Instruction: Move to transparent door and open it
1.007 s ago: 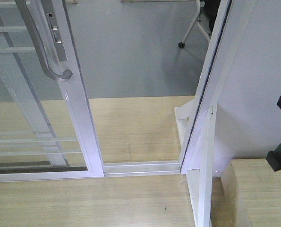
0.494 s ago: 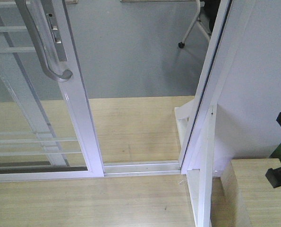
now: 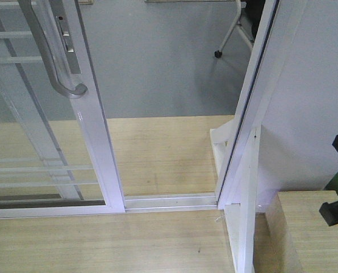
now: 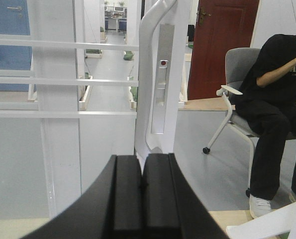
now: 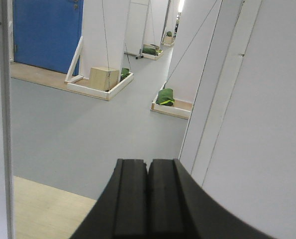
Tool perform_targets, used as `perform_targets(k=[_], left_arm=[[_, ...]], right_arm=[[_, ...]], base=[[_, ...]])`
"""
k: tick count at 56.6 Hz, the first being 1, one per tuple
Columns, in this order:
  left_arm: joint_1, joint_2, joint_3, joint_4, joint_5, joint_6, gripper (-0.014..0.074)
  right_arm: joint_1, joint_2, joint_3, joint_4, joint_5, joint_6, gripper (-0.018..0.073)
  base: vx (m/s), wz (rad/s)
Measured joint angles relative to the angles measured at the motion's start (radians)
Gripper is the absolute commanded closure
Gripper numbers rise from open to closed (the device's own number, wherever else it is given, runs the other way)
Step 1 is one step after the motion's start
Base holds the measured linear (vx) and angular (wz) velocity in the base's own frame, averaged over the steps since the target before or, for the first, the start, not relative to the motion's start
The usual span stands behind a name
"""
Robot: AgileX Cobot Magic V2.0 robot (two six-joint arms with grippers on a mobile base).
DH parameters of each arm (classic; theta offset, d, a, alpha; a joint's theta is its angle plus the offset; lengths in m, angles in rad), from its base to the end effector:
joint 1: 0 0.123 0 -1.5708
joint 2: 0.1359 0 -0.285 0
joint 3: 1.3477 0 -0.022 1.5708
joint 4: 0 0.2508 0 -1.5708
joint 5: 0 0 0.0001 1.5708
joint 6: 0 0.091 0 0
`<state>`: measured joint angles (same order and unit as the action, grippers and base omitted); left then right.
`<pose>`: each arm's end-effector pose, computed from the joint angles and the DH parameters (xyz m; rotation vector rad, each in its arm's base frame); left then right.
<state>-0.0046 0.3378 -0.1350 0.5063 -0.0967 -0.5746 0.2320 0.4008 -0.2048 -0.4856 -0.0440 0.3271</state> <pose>0.0889 -0.0046 0.2430 -0.0162 1.6025 -0.0957 0.0945 0.0242 0.2569 -0.3335 1.6069 0.0734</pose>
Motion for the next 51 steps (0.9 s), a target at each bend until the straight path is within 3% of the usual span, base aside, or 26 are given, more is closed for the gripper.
perform_targets(k=[38,44,51], left_arm=[[0.000,0.000,0.000,-0.009,0.000,0.009,0.0596],[0.000,0.000,0.000,-0.126,0.000,0.158,0.0596],[0.000,0.000,0.007,-0.391,0.005,0.443,0.0596]], right_arm=[[0.000,0.000,0.000,0.000,0.000,0.000,0.0561],[0.000,0.000,0.000,0.000,0.000,0.000,0.0561],[0.000,0.000,0.000,0.000,0.000,0.001,0.0561]], base=[[0.00,0.00],[0.00,0.00],[0.00,0.00]])
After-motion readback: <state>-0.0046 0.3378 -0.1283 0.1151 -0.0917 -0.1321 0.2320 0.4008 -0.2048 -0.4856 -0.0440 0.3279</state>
